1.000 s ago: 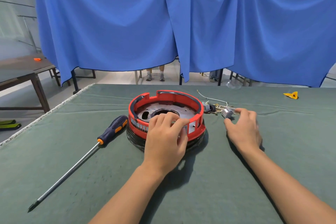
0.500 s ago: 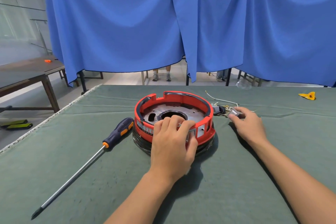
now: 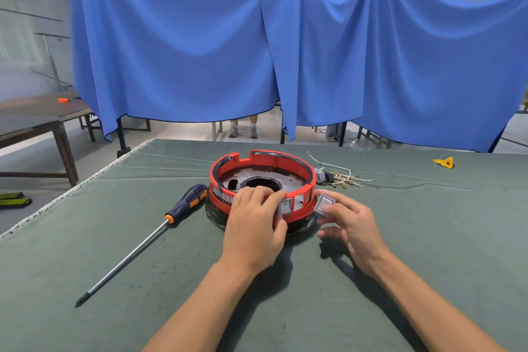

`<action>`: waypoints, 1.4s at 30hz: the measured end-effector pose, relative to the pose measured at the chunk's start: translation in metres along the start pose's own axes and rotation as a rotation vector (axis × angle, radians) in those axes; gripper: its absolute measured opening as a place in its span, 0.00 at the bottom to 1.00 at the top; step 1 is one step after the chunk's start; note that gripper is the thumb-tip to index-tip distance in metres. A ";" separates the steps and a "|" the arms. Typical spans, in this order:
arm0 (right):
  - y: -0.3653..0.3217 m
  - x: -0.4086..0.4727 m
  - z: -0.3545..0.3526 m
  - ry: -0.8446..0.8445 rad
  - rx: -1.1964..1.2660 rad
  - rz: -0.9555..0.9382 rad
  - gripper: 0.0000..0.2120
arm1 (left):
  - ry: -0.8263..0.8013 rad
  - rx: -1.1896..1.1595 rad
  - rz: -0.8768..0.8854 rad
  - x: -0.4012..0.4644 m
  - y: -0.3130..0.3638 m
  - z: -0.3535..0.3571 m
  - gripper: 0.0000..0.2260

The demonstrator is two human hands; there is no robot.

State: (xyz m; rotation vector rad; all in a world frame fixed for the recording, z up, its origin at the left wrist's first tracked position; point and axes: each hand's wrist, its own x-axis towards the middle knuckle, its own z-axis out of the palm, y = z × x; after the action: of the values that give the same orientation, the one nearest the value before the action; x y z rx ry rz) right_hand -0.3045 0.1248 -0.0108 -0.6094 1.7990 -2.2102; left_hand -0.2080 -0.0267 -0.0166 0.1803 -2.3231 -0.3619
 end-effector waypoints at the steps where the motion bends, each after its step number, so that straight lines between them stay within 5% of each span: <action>1: -0.001 -0.003 0.003 -0.022 0.018 0.028 0.16 | -0.015 -0.003 -0.001 -0.001 0.000 -0.002 0.18; 13: -0.004 -0.004 0.007 -0.065 0.028 0.127 0.14 | -0.050 -0.040 -0.011 -0.001 -0.005 -0.005 0.20; 25: -0.002 -0.004 0.007 -0.010 0.077 0.145 0.11 | 0.082 -0.107 -0.150 -0.003 -0.007 -0.009 0.18; 29: -0.006 -0.005 0.007 -0.096 0.125 0.187 0.10 | 0.083 -0.102 -0.155 -0.002 -0.006 -0.008 0.17; 34: -0.011 -0.008 0.007 -0.213 0.095 0.207 0.20 | 0.085 -0.106 -0.163 -0.001 -0.007 -0.007 0.17; 42: -0.010 -0.009 0.007 -0.233 0.166 0.208 0.15 | 0.094 -0.105 -0.162 -0.002 -0.006 -0.007 0.17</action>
State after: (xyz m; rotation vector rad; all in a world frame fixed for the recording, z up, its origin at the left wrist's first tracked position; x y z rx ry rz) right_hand -0.2926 0.1242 -0.0018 -0.5878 1.4767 -2.0310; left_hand -0.2019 -0.0333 -0.0153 0.3281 -2.1970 -0.5436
